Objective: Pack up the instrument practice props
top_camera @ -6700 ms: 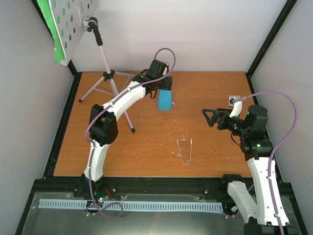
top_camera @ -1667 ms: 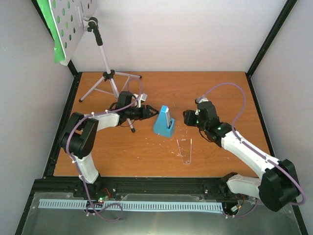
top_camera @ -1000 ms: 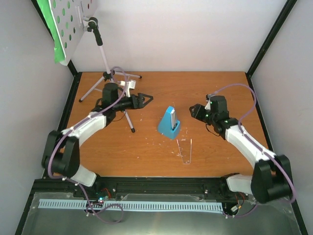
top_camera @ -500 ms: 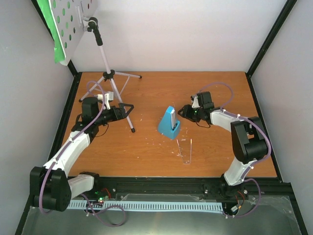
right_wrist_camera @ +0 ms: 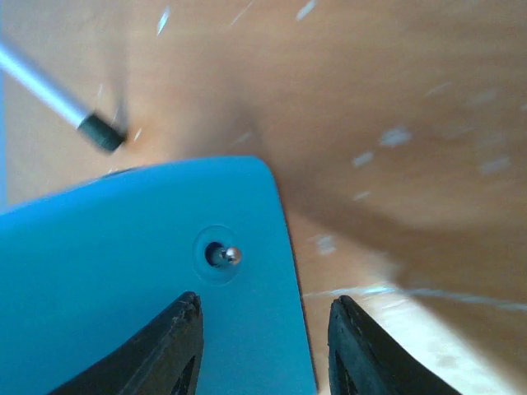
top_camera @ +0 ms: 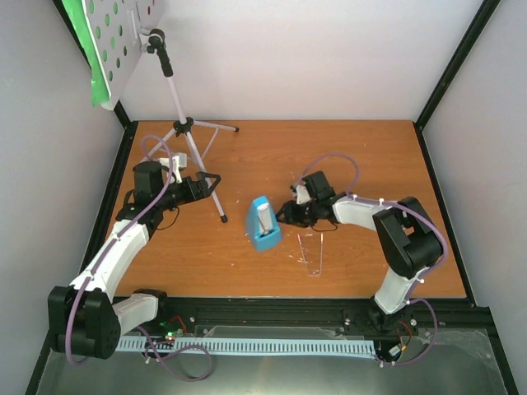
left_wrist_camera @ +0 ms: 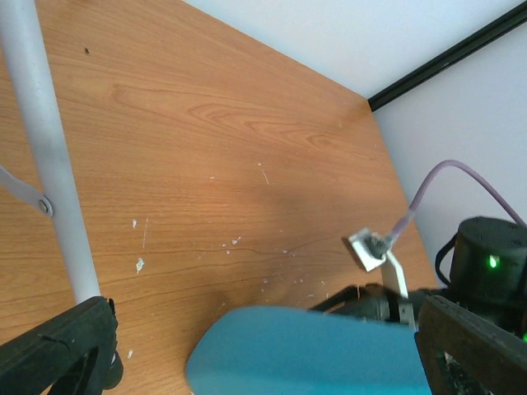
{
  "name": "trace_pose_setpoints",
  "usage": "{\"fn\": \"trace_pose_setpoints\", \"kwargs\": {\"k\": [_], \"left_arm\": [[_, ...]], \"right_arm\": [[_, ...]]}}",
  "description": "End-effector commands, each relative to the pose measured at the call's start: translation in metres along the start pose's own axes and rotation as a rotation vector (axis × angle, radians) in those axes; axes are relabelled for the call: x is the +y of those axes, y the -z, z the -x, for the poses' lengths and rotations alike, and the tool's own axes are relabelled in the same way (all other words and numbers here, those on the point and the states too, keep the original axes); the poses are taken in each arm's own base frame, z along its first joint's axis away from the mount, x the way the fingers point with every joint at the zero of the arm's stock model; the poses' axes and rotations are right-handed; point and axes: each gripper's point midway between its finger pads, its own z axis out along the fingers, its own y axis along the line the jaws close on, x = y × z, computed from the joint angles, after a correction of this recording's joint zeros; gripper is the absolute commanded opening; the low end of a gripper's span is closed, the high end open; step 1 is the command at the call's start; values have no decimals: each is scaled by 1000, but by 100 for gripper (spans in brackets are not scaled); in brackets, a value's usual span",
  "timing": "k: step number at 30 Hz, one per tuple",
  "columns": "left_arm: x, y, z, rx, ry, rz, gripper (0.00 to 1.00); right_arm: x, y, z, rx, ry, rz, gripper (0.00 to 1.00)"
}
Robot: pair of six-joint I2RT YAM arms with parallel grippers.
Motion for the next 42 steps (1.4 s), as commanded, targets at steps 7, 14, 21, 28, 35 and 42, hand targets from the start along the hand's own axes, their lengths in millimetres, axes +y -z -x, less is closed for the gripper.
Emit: {"fn": "trace_pose_setpoints", "kwargs": {"k": [7, 14, 21, 28, 35, 42], "left_arm": [[-13, 17, 2, 7, 6, -3, 99], [12, 17, -50, 99, 199, 25, 100], [31, 0, -108, 273, 313, -41, 99], [48, -9, -132, 353, 317, -17, 95], [38, -24, -145, 413, 299, -75, 78], [22, -49, -136, 434, 237, -119, 75]], "right_arm": [[66, -15, -59, 118, 132, 77, 43], [61, 20, -33, -80, 235, -41, 48], [62, 45, -17, -212, 238, -80, 60], [75, 56, -6, -284, 227, -43, 70], [73, 55, -5, -295, 226, -46, 69], [75, 64, -3, -334, 241, -42, 68]]}}
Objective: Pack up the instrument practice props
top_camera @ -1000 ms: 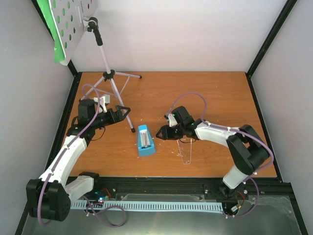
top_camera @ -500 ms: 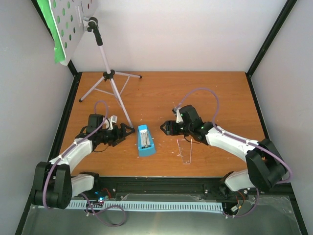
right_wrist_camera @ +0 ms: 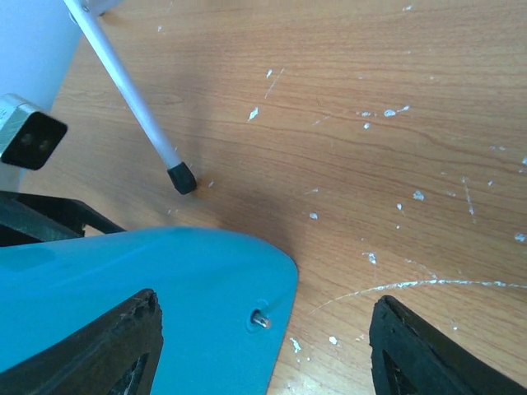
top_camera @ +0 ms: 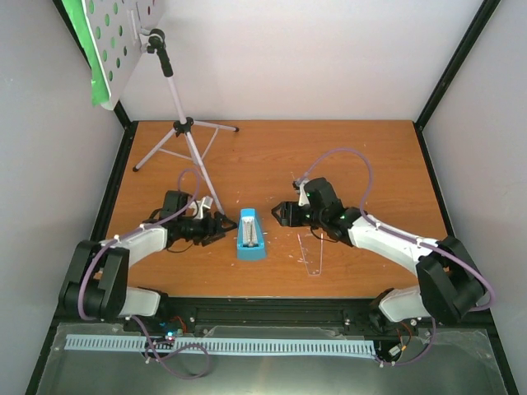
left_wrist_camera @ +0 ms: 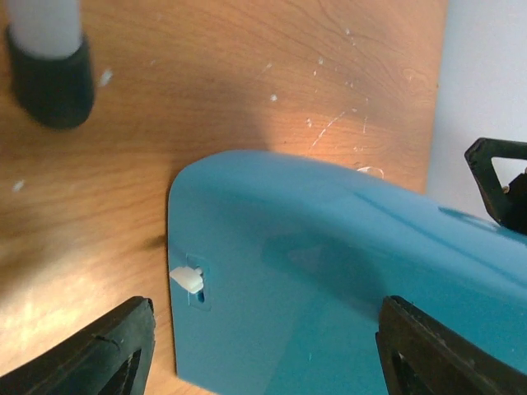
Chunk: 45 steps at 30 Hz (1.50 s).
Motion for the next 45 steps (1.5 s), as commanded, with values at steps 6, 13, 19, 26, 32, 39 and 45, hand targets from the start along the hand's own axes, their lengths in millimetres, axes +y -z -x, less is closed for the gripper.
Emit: {"fn": "trace_pose_setpoints", "kwargs": {"k": [6, 13, 19, 26, 32, 39, 45], "left_arm": [[-47, -33, 38, 15, -164, -114, 73], [-71, -17, 61, -95, -291, -28, 91], [-114, 50, 96, -245, -479, -21, 99], [-200, 90, 116, -297, -649, -183, 99], [-182, 102, 140, -491, -766, -10, 99], [-172, 112, 140, -564, -806, 46, 99], [-164, 110, 138, -554, -790, 69, 99]], "right_arm": [[5, 33, 23, -176, 58, -2, 69], [34, 71, 54, -331, 220, 67, 88], [89, 90, 53, -401, 561, 306, 100], [116, 86, 39, -408, 746, 426, 100], [121, 56, 12, -386, 855, 430, 100], [105, 26, -1, -381, 838, 408, 100], [98, 12, -8, -387, 865, 336, 100]]}}
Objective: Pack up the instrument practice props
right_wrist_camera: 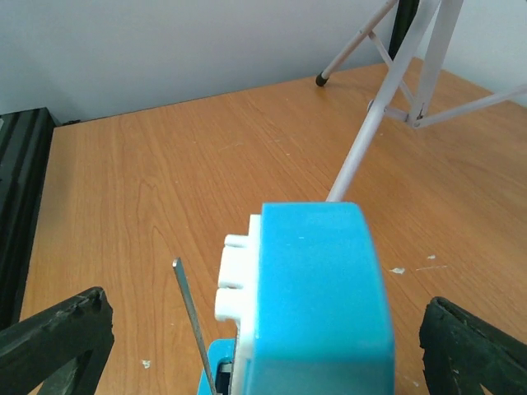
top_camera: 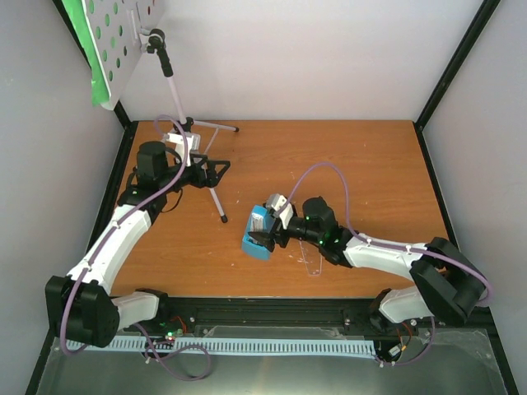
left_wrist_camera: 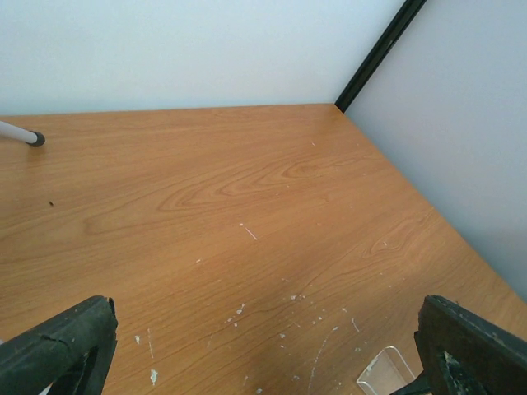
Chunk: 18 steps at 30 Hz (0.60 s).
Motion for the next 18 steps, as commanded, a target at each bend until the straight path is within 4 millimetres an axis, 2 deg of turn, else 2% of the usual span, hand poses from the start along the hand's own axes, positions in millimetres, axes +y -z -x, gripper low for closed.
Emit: {"fn": "trace_pose_setpoints", "kwargs": {"k": [1, 6, 12, 18], "left_arm": [[3, 4, 11, -37, -59, 29, 100], [2, 4, 11, -39, -66, 25, 99], [1, 3, 10, -35, -65, 11, 99], [-17, -6, 0, -1, -93, -52, 99]], "right_arm": [[-3, -1, 11, -76, 66, -64, 100], [-6, -11, 3, -48, 72, -94, 98], [-9, -14, 0, -35, 88, -120, 86], [-10, -10, -3, -39, 60, -132, 76]]}}
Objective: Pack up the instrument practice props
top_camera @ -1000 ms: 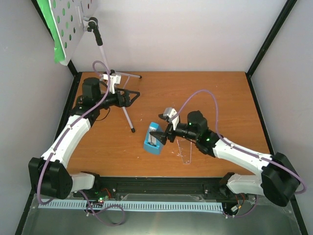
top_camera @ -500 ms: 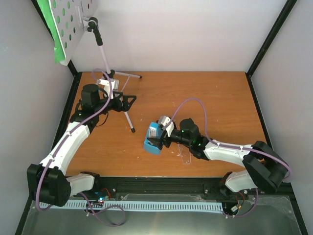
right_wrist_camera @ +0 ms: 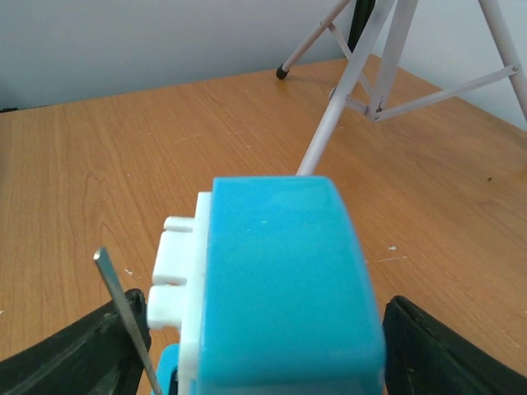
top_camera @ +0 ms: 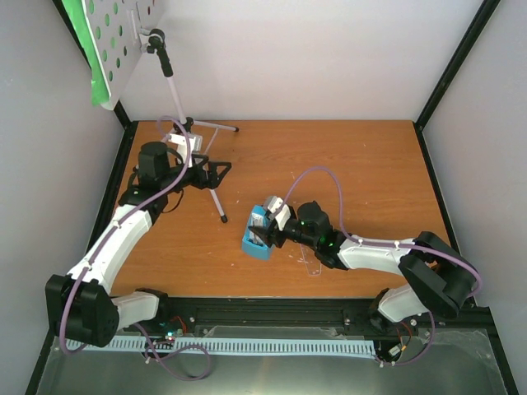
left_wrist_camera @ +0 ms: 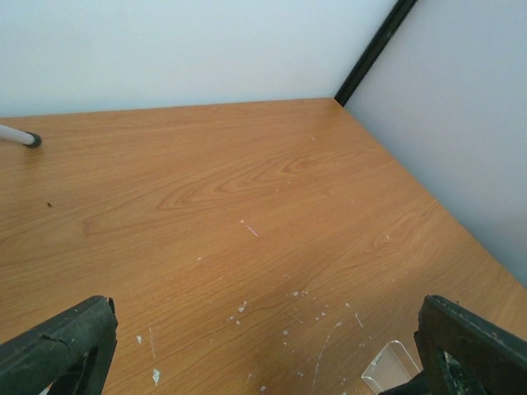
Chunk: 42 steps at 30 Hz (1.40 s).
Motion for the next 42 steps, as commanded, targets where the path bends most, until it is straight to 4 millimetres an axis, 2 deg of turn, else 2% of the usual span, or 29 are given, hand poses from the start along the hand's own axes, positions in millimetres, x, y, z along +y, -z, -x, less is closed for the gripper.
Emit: {"fn": "trace_pose_setpoints", "kwargs": {"k": [1, 4, 13, 19, 23, 26, 32, 42], "left_arm": [[-20, -8, -1, 8, -72, -65, 99], [-32, -16, -11, 49, -80, -127, 99], [-62, -31, -41, 217, -38, -341, 99], [-75, -28, -52, 267, -33, -437, 96], [-88, -24, -60, 284, -25, -522, 90], [-90, -26, -67, 306, -17, -529, 87], [-84, -30, -68, 309, -15, -497, 83], [-88, -25, -62, 287, -31, -503, 81]], "right_arm": [[1, 2, 7, -37, -5, -16, 74], [4, 4, 2, -30, -10, -5, 66], [5, 14, -2, -33, -37, -16, 59], [5, 13, -4, -28, -55, -14, 57], [5, 11, -3, -25, -61, -9, 57], [4, 10, -4, -22, -64, -12, 58], [3, 8, -7, -11, -78, -15, 59], [2, 5, -7, -15, -115, -22, 63]]}}
